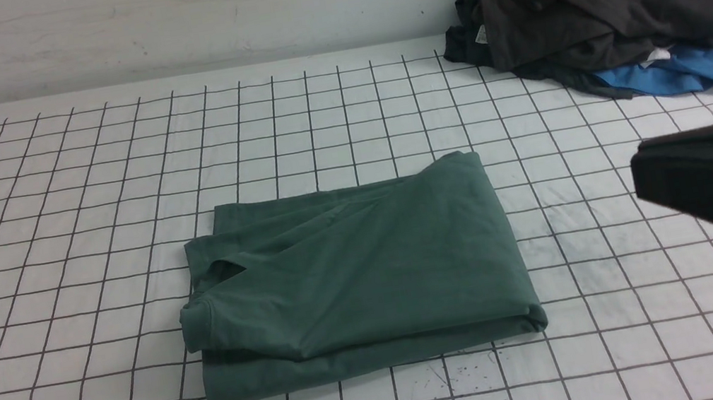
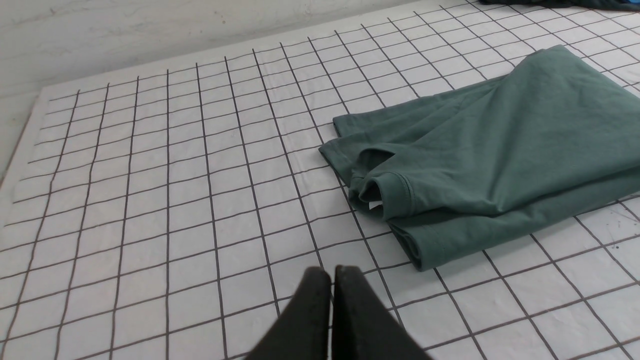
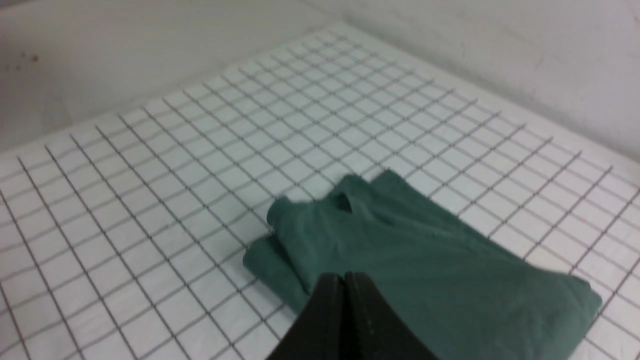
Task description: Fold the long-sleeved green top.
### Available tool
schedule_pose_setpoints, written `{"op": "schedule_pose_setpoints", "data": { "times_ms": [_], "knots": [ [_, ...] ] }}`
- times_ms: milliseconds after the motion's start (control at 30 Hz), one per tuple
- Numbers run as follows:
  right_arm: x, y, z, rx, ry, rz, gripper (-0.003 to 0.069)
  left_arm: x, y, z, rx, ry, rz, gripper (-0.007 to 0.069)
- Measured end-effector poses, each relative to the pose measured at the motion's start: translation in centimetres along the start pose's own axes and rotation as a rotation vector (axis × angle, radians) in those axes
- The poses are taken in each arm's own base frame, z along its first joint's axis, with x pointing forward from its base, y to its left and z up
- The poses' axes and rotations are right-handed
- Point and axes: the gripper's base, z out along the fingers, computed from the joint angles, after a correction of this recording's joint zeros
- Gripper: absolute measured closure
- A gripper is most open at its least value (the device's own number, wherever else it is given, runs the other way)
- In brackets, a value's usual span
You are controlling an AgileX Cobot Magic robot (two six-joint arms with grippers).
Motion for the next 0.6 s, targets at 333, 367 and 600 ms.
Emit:
{"op": "schedule_pose_setpoints", "data": {
  "times_ms": [333,367,600],
  "knots": [
    [9.0,-2.0,-2.6,0.239,-0.264,0.095,0.0673,0.0,0.0,0.0,0.0,0.0,0.0,0.0631],
    [11.0,-2.4,-3.5,0.326,-0.276,0.118,0.0673,0.0,0.0,0.0,0.0,0.001,0.0,0.0631],
    [16.4,-2.8,-6.9,0.67,-0.36,0.112,0.0673,0.0,0.0,0.0,0.0,0.001,0.0,0.0631]
  ]
}}
